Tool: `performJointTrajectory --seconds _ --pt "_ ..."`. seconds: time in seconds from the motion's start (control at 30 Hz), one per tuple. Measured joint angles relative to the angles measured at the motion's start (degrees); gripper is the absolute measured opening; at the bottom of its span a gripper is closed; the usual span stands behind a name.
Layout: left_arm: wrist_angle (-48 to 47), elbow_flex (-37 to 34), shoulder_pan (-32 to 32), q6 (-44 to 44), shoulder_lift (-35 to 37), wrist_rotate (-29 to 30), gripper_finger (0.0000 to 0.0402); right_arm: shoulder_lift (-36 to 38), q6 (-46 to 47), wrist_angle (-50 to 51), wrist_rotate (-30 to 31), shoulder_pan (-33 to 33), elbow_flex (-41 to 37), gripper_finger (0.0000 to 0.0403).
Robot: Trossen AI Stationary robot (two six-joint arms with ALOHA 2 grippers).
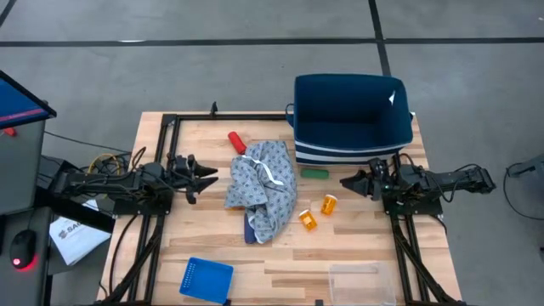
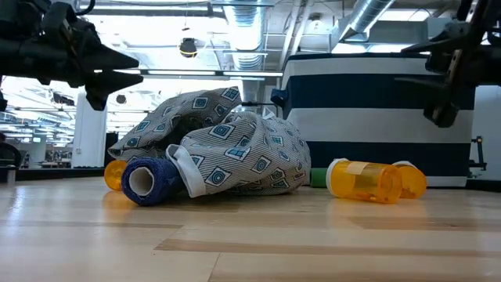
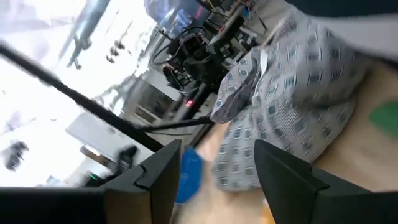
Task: Pick & place medical supplies in basket/bin
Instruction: Put the blue patient gown into the blue bin
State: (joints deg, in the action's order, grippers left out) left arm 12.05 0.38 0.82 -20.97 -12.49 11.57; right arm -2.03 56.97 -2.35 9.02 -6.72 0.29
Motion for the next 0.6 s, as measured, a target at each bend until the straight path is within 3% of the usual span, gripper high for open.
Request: performJointTrajectory --seconds 0.23,0.6 --pt "0.5 0.0 0.0 0.0 -0.6 0.7 0.0166 0.0 5.8 -0.2 0.8 0.1 0.0 0.0198" --pt "1.8 0.0 0.0 -0.8 -8.1 0.9 0.0164 0.0 -2.7 -10.5 1.4 0.1 0.0 0.0198"
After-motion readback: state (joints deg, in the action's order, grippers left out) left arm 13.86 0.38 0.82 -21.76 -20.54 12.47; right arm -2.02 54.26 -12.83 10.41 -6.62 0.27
